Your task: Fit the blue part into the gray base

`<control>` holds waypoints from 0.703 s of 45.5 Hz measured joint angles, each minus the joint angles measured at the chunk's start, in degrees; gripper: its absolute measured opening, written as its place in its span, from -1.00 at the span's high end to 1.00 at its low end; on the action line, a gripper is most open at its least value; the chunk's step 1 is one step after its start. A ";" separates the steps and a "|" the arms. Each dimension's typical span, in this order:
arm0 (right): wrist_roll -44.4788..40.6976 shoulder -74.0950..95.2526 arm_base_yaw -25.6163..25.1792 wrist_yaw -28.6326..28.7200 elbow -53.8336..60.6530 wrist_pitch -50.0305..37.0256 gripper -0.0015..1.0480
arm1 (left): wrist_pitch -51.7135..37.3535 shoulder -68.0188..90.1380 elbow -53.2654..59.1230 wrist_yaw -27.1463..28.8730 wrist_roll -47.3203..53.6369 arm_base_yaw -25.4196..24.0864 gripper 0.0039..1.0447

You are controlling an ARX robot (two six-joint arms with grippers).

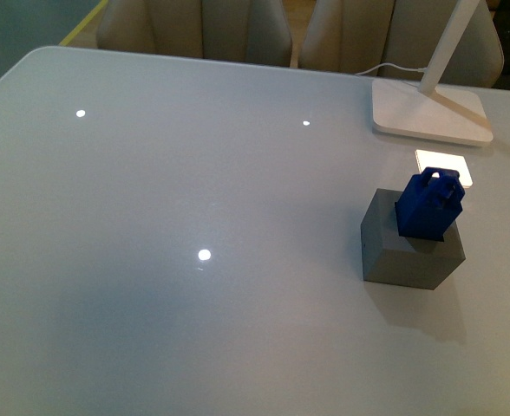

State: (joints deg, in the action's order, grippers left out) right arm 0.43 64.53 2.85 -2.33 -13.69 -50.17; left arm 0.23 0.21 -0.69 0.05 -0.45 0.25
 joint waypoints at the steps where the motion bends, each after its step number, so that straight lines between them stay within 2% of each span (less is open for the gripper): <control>1: -0.20 -1.05 -1.01 1.75 0.83 0.15 0.96 | 0.00 0.00 0.00 -0.02 0.00 0.00 -0.86; 5: -0.20 -4.46 -2.62 1.92 3.13 1.14 0.96 | 0.00 0.00 0.00 0.00 0.00 0.00 -0.86; 20: -0.22 -18.36 -2.67 2.23 9.64 8.72 0.96 | 0.00 0.00 0.00 -0.02 0.00 0.00 -0.86; 25: -0.22 -19.52 -2.67 2.21 12.24 7.10 0.96 | 0.00 -0.02 0.00 -0.02 0.00 0.00 -0.86; 32: -0.24 -28.41 -2.67 2.25 12.61 14.93 0.96 | 0.00 0.00 0.00 0.00 0.00 0.00 -0.86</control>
State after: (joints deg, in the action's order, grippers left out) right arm 0.19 36.12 0.19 -0.08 -1.08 -35.24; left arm 0.23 0.21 -0.69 0.05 -0.45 0.25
